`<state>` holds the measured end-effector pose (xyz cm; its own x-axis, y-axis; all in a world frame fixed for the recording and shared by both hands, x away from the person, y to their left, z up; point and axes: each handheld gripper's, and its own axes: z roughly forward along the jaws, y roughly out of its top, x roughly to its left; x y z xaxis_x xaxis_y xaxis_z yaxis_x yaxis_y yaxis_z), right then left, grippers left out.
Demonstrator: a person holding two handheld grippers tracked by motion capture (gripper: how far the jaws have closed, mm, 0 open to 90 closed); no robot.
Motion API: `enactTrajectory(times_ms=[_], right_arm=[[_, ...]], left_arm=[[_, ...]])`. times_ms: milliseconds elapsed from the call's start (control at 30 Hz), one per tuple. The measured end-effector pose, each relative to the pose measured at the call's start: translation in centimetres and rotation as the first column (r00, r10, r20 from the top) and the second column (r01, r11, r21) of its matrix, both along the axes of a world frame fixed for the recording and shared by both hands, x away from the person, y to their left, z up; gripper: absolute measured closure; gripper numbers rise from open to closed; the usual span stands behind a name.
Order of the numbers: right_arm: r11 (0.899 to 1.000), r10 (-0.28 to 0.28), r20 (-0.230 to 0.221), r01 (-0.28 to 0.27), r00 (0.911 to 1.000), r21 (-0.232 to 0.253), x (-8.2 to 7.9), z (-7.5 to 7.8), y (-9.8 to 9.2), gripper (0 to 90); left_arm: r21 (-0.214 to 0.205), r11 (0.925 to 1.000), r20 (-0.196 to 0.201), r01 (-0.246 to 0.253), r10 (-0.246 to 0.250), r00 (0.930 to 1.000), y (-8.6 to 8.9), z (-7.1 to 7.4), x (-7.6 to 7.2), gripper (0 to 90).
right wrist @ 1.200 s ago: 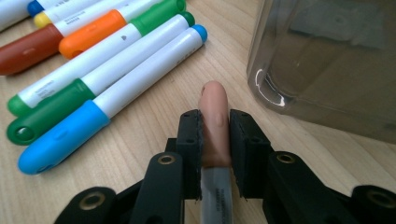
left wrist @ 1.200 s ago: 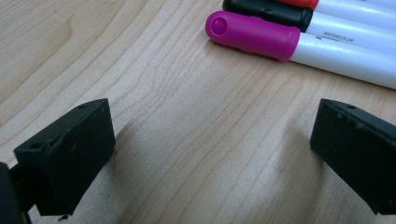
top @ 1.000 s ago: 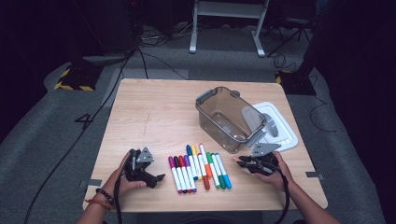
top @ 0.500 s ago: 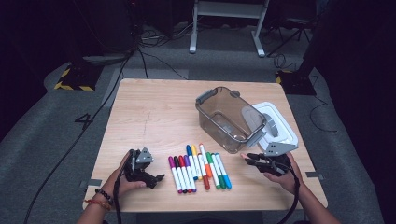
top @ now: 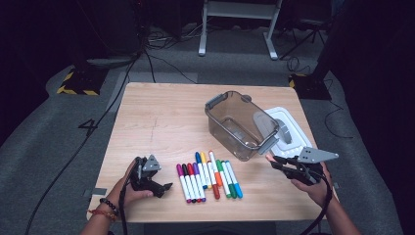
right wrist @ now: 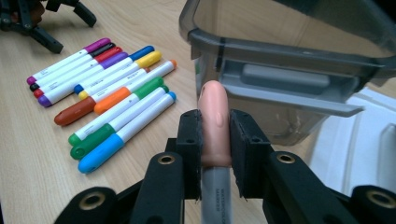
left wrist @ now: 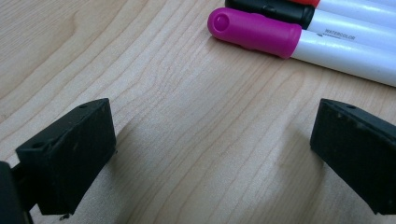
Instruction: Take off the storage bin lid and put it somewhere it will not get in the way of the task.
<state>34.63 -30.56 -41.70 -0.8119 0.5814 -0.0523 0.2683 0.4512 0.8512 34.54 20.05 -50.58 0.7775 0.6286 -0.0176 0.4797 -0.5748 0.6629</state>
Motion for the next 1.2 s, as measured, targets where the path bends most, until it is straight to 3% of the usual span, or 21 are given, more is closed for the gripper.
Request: enactTrajectory(times_ms=[367, 700, 833, 1200], right_arm=[[0.999, -0.028, 0.045, 0.026, 0.9986, 0.033, -0.1, 1.9, -1.1, 75.0], [0.998, -0.045, 0.104, 0.039, 0.9935, 0.059, 0.3, 5.5, -0.9, 75.0], [0.998, -0.054, 0.127, 0.048, 0.9904, 0.045, 1.4, 7.1, 0.3, 75.1], [0.999, -0.045, 0.129, 0.047, 0.9905, -0.007, 4.4, 9.4, 4.4, 75.0]], left_arm=[[-0.001, 1.0000, -0.001, -0.001, 0.001, 1.0000, 0.0, 0.0, 0.0, 0.5], [0.000, 1.0000, 0.000, 0.000, 0.000, 1.0000, 0.0, 0.0, 0.0, 0.4], [-0.001, 1.0000, 0.000, -0.001, 0.001, 1.0000, 0.0, 0.0, 0.0, 0.5], [0.000, 1.0000, -0.001, -0.002, 0.002, 1.0000, 0.0, 0.0, 0.0, 0.5]])
